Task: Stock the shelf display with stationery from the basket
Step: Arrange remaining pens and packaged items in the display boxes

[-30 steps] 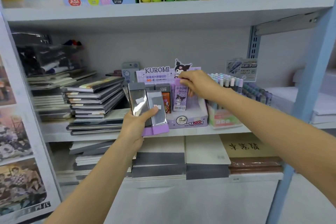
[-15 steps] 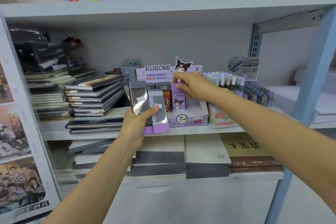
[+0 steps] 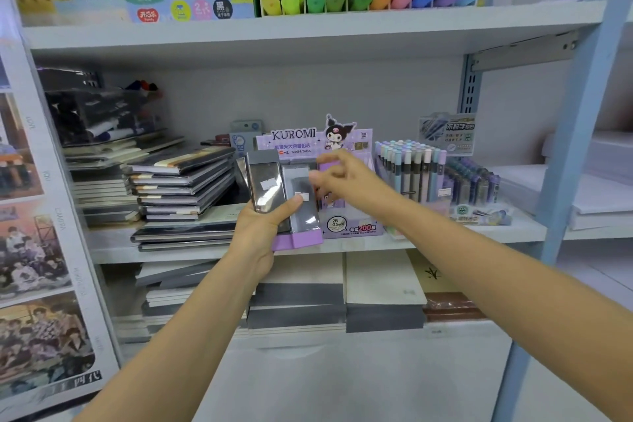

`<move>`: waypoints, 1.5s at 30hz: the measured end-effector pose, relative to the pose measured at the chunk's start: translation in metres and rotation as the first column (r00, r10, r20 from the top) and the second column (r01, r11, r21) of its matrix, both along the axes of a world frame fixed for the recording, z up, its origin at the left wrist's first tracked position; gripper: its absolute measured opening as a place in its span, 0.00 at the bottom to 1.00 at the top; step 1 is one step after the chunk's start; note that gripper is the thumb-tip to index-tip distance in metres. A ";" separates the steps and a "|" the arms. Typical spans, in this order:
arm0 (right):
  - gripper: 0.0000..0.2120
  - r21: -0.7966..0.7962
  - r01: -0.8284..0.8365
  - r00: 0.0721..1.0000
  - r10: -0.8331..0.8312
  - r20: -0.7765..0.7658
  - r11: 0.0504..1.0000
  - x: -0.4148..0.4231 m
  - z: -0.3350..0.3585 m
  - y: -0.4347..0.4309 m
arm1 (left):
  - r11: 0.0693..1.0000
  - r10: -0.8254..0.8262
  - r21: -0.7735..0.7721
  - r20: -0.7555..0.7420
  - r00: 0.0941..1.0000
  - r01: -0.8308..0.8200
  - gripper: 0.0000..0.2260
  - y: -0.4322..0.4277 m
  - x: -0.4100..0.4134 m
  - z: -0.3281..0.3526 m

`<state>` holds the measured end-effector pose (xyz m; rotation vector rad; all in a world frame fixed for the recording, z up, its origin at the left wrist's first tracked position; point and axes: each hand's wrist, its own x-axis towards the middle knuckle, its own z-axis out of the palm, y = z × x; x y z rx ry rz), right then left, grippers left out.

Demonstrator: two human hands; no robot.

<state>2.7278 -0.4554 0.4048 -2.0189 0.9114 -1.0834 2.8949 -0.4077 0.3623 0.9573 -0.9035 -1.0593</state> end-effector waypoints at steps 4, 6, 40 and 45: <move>0.19 0.034 -0.057 0.981 0.050 0.190 0.998 -0.001 -0.009 0.010 | 0.999 -0.040 0.029 0.005 0.999 0.040 0.20 0.008 -0.007 0.001; 0.15 0.027 -0.033 0.968 0.025 0.249 0.999 -0.007 -0.009 0.013 | 0.998 -0.005 0.062 -0.006 1.000 0.005 0.19 0.010 -0.008 0.001; 0.16 -0.101 0.019 0.959 0.010 0.282 0.995 -0.027 0.010 0.027 | 0.996 -0.090 -0.003 0.106 0.990 0.090 0.14 0.027 -0.034 0.014; 0.08 -0.113 0.258 0.902 -0.198 0.383 0.959 -0.033 0.024 0.006 | 0.989 -0.145 0.035 -0.025 0.989 0.146 0.12 0.021 -0.020 0.015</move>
